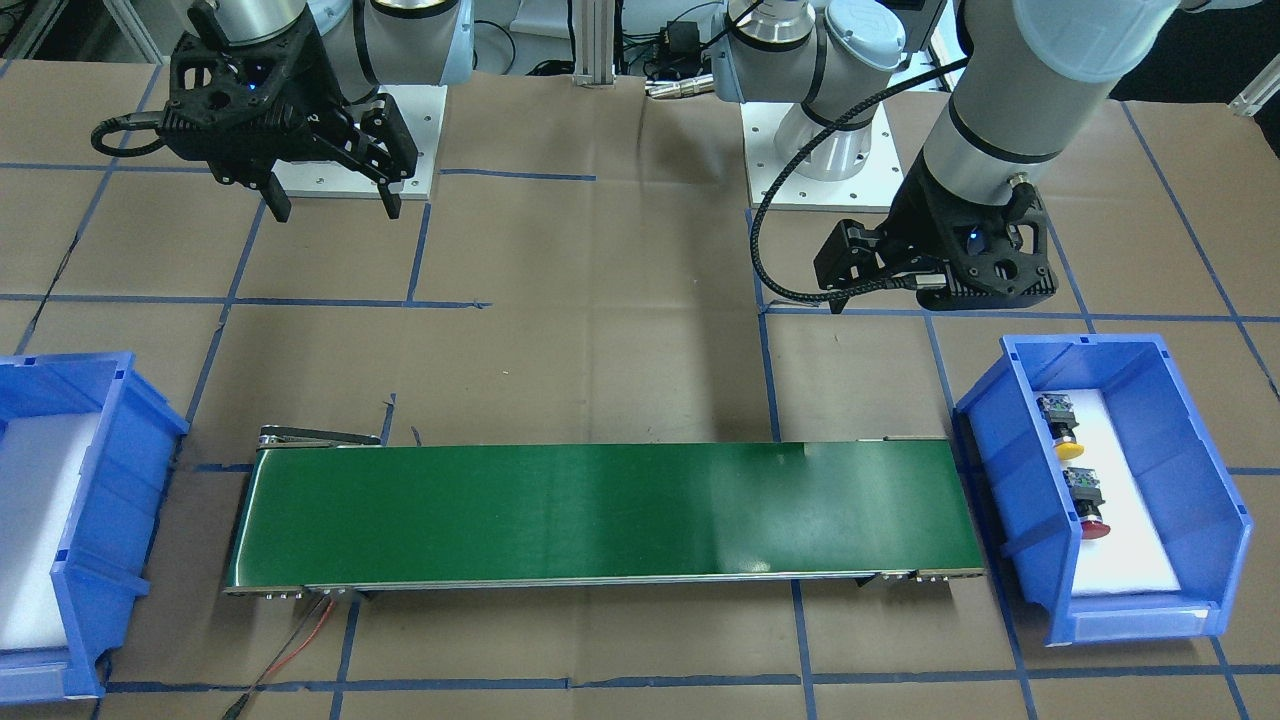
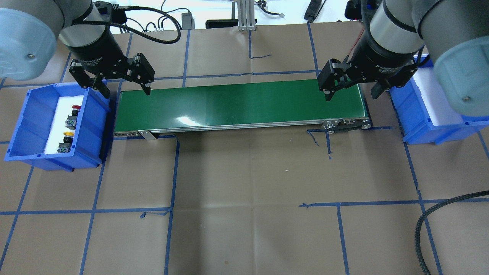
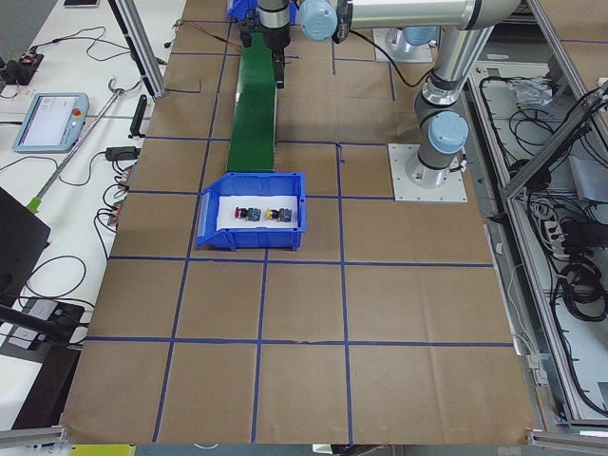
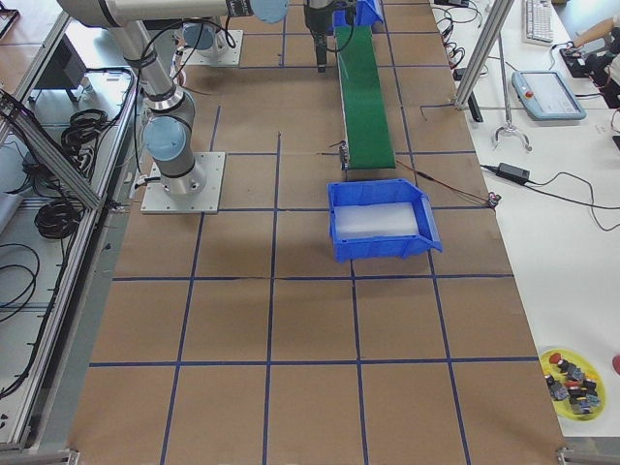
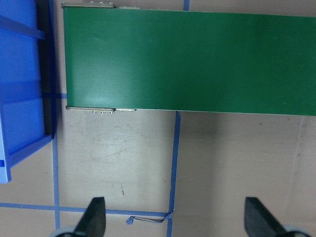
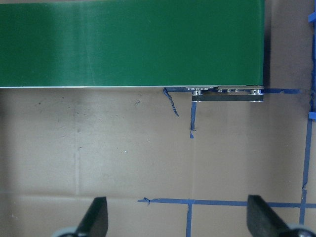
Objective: Transport two buttons from left to right
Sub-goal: 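Move the left gripper over the blue bin holding the buttons, then lower the left gripper and grasp the yellow-capped button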
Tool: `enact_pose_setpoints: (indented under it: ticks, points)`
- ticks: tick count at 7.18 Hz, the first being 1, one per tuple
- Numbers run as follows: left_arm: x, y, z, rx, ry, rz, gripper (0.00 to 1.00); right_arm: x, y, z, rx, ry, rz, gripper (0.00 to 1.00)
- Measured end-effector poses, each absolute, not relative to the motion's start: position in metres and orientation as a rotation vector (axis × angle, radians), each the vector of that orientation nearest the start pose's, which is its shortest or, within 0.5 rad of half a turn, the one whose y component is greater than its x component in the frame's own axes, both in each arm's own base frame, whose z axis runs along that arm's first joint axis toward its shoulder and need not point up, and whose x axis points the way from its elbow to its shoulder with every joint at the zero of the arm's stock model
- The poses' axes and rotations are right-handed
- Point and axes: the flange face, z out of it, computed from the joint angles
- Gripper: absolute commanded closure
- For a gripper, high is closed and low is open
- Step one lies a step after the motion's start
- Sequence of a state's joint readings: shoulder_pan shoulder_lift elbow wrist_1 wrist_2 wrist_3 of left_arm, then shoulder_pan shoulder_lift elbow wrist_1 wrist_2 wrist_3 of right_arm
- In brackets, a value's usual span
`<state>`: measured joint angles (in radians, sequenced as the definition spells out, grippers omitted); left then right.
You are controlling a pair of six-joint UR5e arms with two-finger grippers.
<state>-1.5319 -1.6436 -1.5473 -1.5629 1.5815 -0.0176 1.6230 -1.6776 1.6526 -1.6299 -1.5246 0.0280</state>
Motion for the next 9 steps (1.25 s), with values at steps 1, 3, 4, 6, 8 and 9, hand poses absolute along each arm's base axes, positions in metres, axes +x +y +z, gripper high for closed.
enact_pose_setpoints:
  ticks: [1, 3, 4, 6, 8, 9]
  points:
    - [-0.111, -0.523, 0.464, -0.086, 3.128, 0.065, 0.0, 0.161, -0.447, 0.503, -0.042, 3.089, -0.126, 0.0]
    - [-0.105, -0.524, 0.464, -0.033, 3.125, 0.062, 0.0, 0.161, -0.447, 0.503, -0.04, 3.09, -0.122, 0.0]
    - [-0.093, -0.526, 0.465, -0.001, 3.123, 0.06, 0.0, 0.161, -0.446, 0.503, -0.039, 3.09, -0.121, 0.0]
    - [-0.036, -0.532, 0.467, -0.036, 3.123, 0.058, 0.0, 0.162, -0.446, 0.503, -0.041, 3.09, -0.117, 0.0]
    - [0.054, -0.53, 0.466, -0.108, 3.128, 0.067, 0.0, 0.161, -0.448, 0.5, -0.046, 3.091, -0.11, 0.0]
    - [0.106, -0.522, 0.464, -0.131, 3.134, 0.077, 0.01, 0.161, -0.448, 0.5, -0.046, 3.093, -0.109, 0.0]
